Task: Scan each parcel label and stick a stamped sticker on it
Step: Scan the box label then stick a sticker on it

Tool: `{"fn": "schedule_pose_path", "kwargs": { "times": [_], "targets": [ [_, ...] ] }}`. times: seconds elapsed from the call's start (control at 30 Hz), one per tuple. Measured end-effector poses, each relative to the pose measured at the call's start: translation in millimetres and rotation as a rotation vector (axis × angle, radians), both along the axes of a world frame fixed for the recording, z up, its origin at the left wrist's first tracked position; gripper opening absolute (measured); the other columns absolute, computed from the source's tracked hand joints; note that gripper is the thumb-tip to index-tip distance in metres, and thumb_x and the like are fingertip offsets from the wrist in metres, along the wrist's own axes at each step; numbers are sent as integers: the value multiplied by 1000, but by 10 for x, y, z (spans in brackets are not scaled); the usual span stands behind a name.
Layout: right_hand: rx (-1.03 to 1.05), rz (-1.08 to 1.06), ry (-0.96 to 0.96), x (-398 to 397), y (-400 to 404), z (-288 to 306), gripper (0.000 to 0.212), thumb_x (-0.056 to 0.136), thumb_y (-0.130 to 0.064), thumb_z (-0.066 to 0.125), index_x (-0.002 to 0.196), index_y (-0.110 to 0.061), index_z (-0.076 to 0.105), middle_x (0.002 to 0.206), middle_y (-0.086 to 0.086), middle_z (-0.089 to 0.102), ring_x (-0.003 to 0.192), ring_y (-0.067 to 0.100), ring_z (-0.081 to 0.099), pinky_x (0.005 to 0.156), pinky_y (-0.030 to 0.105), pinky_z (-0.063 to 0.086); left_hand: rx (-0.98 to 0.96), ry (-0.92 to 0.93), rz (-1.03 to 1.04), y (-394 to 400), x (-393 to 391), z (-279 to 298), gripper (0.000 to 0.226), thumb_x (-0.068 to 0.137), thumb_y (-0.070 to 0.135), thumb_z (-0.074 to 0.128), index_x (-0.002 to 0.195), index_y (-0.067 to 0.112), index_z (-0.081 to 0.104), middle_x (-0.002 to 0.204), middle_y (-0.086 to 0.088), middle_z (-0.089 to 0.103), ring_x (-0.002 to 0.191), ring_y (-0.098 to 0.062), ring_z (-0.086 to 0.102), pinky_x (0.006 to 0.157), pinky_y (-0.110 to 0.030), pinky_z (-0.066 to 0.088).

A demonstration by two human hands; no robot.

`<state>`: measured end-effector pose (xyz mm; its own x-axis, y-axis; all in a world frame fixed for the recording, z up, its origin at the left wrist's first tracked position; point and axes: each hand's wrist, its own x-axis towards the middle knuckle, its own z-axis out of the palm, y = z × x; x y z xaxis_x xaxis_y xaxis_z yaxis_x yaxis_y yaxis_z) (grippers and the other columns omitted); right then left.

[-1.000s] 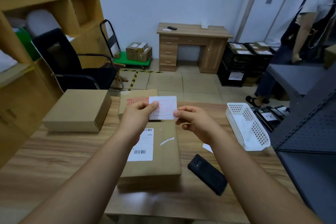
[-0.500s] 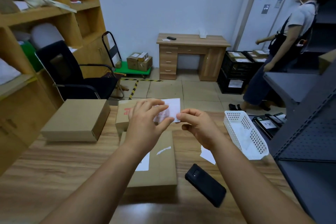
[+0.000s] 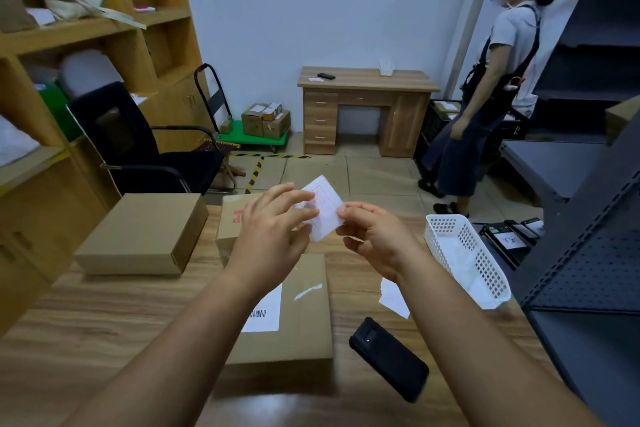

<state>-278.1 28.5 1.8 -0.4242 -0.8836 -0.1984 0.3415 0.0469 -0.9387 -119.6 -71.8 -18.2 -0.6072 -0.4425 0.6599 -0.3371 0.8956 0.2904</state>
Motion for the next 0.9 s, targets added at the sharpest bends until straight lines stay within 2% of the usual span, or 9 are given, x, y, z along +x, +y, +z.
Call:
{"fn": "schedule_pose_path", "kwargs": {
  "times": [0.07,0.2,0.3,0.4,0.53,0.6,0.67,0.73,0.9],
  "targets": [
    [8,-11,-59,23,-15,-29,10,88,-6,66,97,-12,67,79,3,69,66,13,62,66,23,46,15,19,9,48,-13,36,23,85,36,61,98,23,74,114,9,67,117,-22,56,90,-44,43],
    [-38,32,-97,93,16,-22,14,87,-5,67,99,-11,63,83,6,73,76,17,71,77,27,49,39,4,66,109,-30,87,34,84,48,56,97,23,74,107,10,68,109,-18,58,90,-36,37],
    [-58,61,-92,113,56,32,7,88,-7,66,91,-13,64,83,7,74,80,18,72,81,30,50,99,13,17,101,-16,133,31,84,40,63,102,19,75,103,6,71,99,-18,63,87,-33,46],
    [-55,85,-68,114,90,68,4,88,-10,65,89,-14,65,85,7,74,80,16,72,85,33,49,124,-21,-40,107,6,193,28,85,31,69,110,18,72,100,4,72,93,-16,64,84,-30,48],
    [-74,116,-25,102,125,84,7,84,-16,69,90,-14,66,95,10,73,84,15,70,84,31,49,155,-39,-110,134,21,275,24,86,23,74,110,22,72,97,9,71,91,-9,60,81,-21,43],
    [-90,125,-17,100,140,87,13,79,-19,71,89,-13,66,92,9,73,82,14,70,82,31,49,249,-22,-145,135,26,306,23,85,27,74,109,24,73,98,13,70,93,-1,58,81,-14,40],
    [-106,118,7,93,159,84,11,79,-18,71,88,-13,67,85,5,72,78,13,69,82,32,49,349,-15,-188,131,29,317,27,84,35,75,110,28,73,102,17,69,97,5,57,82,-9,38],
    [-108,124,63,85,180,84,2,88,-14,66,89,-13,67,86,4,73,83,13,69,84,33,50,373,-12,-198,138,33,330,25,86,36,73,109,30,73,102,19,67,98,7,56,81,-9,39],
    [-137,151,136,102,198,113,9,94,-13,59,93,-12,67,101,11,73,97,19,67,86,34,50,310,8,-165,171,52,362,20,88,30,71,108,26,73,100,16,68,97,-1,60,82,-15,44]
  ]
}}
